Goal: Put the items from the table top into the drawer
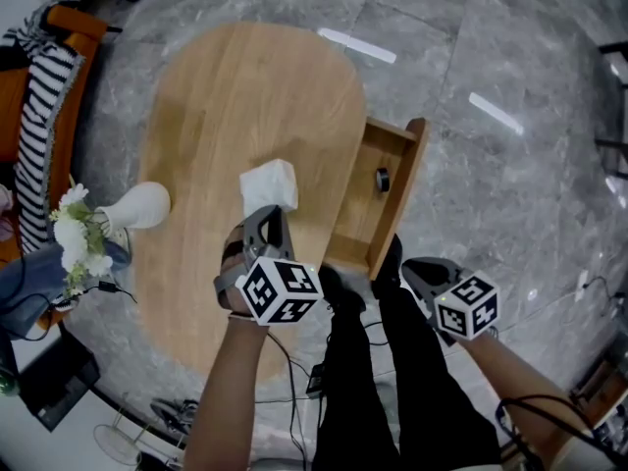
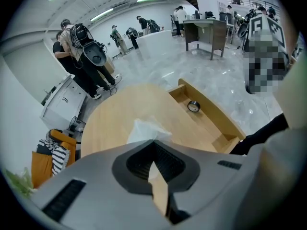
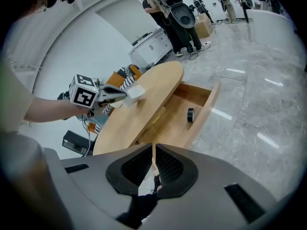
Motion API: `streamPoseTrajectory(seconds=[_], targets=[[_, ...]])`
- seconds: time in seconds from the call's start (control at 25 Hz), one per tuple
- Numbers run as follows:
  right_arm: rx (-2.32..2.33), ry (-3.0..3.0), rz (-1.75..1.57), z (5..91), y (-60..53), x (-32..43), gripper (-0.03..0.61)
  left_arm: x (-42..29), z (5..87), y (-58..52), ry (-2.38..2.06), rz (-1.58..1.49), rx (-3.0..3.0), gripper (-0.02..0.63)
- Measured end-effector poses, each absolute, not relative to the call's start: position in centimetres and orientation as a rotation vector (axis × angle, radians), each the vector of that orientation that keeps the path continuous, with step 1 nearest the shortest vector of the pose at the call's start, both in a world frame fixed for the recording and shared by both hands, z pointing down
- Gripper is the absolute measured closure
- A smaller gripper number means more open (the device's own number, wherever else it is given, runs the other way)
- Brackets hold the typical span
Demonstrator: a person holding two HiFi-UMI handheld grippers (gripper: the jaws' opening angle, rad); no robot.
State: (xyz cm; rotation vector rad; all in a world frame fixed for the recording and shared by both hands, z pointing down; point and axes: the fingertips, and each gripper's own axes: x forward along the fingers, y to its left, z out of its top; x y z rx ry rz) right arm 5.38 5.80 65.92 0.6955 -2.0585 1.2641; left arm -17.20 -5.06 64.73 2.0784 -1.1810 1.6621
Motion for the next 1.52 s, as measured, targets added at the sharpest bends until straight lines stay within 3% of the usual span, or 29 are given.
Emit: streamPoseTrajectory(seconds=[1.52], targets=[[0.853,-2.042,1.291,65.0,8.2,11.3,0.532,-4.1,61.9,0.4,-0.909,1.606,2.314,0.614]])
